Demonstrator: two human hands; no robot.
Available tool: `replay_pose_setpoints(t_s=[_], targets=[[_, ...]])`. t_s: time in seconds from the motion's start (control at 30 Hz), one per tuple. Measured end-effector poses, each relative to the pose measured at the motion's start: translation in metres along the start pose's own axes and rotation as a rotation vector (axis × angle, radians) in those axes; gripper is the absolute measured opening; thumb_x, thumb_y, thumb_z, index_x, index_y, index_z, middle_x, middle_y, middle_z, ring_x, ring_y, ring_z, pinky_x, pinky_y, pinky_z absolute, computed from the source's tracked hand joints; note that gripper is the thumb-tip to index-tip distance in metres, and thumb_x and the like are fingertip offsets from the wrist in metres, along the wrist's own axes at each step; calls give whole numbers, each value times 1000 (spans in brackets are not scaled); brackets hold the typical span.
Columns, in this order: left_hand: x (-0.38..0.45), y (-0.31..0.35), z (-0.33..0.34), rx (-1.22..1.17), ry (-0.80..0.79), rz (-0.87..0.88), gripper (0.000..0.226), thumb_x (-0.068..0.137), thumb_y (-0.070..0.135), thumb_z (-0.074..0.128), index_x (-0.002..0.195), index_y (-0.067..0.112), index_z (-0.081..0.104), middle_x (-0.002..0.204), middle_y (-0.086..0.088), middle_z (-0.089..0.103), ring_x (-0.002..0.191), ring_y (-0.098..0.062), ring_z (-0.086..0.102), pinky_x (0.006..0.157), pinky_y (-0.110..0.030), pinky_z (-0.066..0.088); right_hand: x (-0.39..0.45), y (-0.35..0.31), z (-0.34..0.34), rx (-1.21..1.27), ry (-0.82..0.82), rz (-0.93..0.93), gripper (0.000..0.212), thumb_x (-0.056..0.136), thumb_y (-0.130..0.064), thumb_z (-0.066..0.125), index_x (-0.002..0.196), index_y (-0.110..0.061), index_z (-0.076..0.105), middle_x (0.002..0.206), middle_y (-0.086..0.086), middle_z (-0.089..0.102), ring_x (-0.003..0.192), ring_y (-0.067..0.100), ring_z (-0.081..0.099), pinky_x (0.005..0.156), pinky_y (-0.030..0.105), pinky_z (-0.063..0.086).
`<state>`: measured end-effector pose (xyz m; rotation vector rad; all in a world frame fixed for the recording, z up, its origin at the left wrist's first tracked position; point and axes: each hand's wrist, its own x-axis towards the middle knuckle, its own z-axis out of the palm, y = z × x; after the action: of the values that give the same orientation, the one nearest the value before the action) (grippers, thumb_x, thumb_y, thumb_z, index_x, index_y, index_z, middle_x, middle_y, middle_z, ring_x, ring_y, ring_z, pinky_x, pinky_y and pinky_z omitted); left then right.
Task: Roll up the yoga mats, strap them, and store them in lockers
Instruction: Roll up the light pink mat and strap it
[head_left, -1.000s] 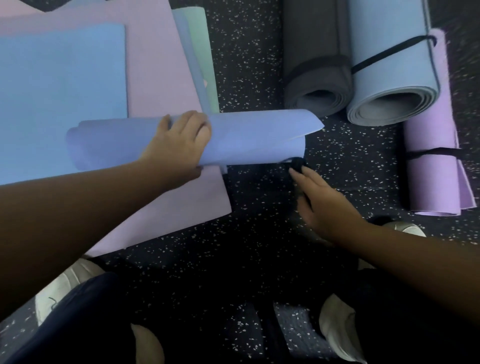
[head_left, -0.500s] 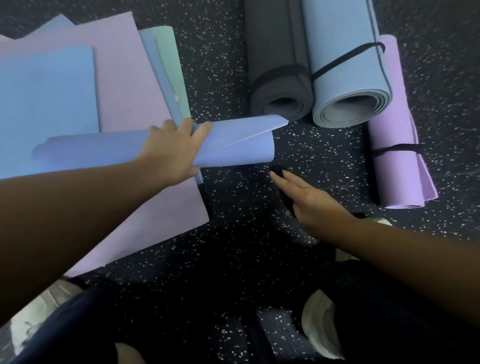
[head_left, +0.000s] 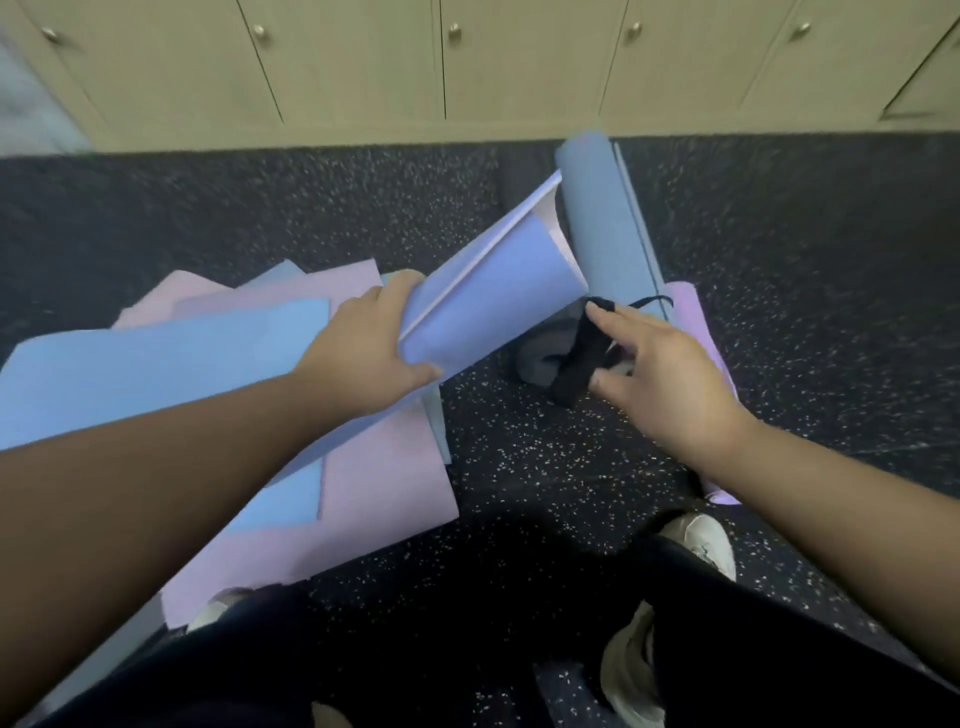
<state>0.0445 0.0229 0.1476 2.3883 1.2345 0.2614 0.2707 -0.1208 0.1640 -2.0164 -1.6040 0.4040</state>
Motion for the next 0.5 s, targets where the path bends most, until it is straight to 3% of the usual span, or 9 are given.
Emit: replay_pose_setpoints(t_s=[0.07, 0.1, 0.17, 0.3, 0.43, 0.5], targets=[[-26, 18, -19, 75, 38, -16, 82, 70, 53, 72, 136, 32, 29, 120, -1, 53, 115, -32, 48, 91, -46, 40, -18, -26, -24, 35, 62, -31, 52, 78, -5, 68, 128, -19, 59, 106, 4, 61, 81, 5, 49, 72, 9, 38], [-40, 26, -25, 96, 59, -24, 82, 72, 52, 73, 138, 33, 28, 114, 1, 52, 116, -31, 45, 92, -43, 37, -29, -37, -34, 55, 96, -48, 50, 78, -4, 67, 125, -21, 60, 99, 4, 60, 76, 8, 47, 69, 11, 40], [-69, 40, -37, 90, 72, -10, 87, 72, 52, 74, 142, 36, 25, 104, 2, 48, 117, -29, 41, 92, -41, 34, -53, -56, -49, 122, 170, -59, 51, 80, -2, 64, 127, -21, 57, 100, 6, 58, 80, 12, 53, 72, 23, 46], [-114, 65, -48, 90, 33, 77, 100, 74, 49, 73, 150, 44, 9, 128, 2, 53, 119, -27, 37, 91, -38, 38, -99, -84, -60, 258, 219, 3, 50, 84, -7, 65, 131, -16, 53, 96, -13, 50, 86, 22, 61, 68, 24, 41], [-160, 94, -53, 0, 54, 77, 98, 74, 45, 75, 148, 46, 11, 118, 0, 52, 120, -27, 36, 94, -42, 41, -147, -106, -68, 372, 296, 9, 63, 86, -10, 68, 142, -20, 43, 102, -34, 47, 92, -4, 53, 87, 21, 47], [-181, 105, -48, -41, 67, 90, 96, 72, 43, 76, 145, 47, 14, 116, 1, 54, 119, -27, 39, 94, -44, 42, -169, -113, -72, 426, 326, 14, 59, 86, -5, 66, 140, -19, 46, 97, -40, 44, 89, -26, 46, 84, 6, 41]])
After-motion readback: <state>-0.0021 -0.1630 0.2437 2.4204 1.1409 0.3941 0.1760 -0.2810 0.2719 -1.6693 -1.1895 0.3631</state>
